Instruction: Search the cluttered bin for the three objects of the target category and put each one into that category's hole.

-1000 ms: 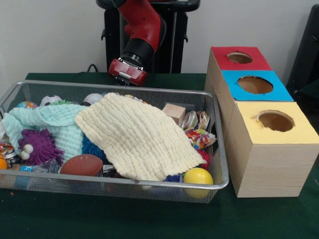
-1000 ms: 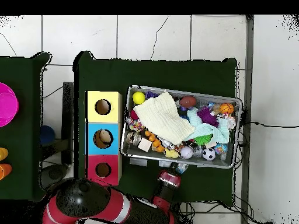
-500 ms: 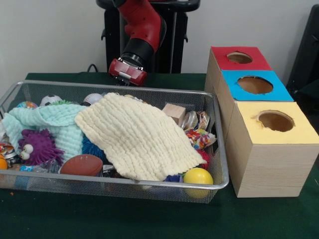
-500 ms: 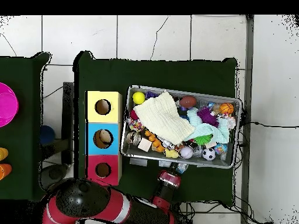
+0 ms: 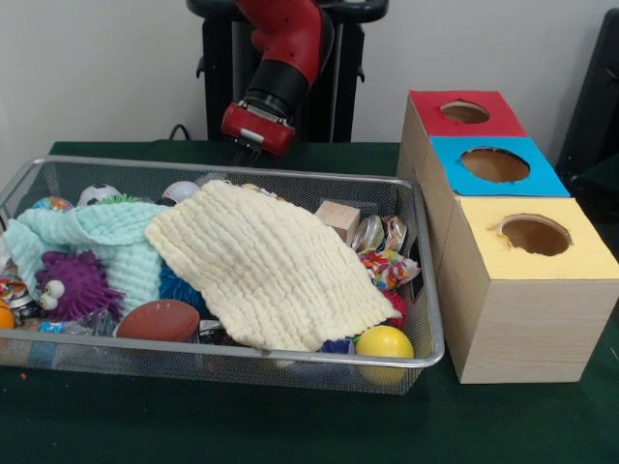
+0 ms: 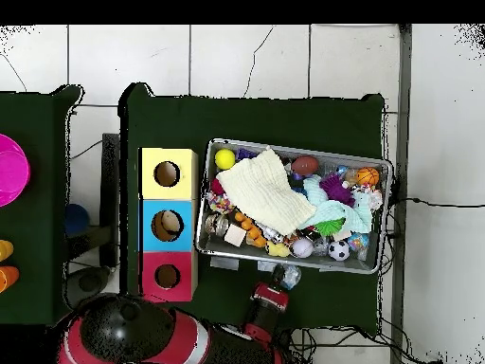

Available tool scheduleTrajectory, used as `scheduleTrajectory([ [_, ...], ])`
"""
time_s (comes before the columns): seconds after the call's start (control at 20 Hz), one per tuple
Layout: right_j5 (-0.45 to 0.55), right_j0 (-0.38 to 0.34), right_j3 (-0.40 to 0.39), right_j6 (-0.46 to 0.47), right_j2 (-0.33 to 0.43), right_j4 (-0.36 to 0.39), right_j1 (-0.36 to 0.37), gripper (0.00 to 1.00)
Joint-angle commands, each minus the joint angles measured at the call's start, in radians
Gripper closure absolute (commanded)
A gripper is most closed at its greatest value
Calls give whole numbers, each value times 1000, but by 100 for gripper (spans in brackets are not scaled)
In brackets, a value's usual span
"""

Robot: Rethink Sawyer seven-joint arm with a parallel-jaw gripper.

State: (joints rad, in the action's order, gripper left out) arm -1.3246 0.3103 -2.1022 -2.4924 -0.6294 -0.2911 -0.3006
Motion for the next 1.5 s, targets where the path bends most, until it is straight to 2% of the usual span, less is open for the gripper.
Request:
scheduleTrajectory([
  [0.05,223,-28,-142,-90,94,201,132,100],
  [0.3,268,-14,-158,-95,88,218,163,100],
  [0.75,304,8,-191,-91,96,204,208,100],
  [1.0,235,6,-153,-109,113,163,138,100],
  [1.5,211,-33,-97,-122,130,182,91,100],
])
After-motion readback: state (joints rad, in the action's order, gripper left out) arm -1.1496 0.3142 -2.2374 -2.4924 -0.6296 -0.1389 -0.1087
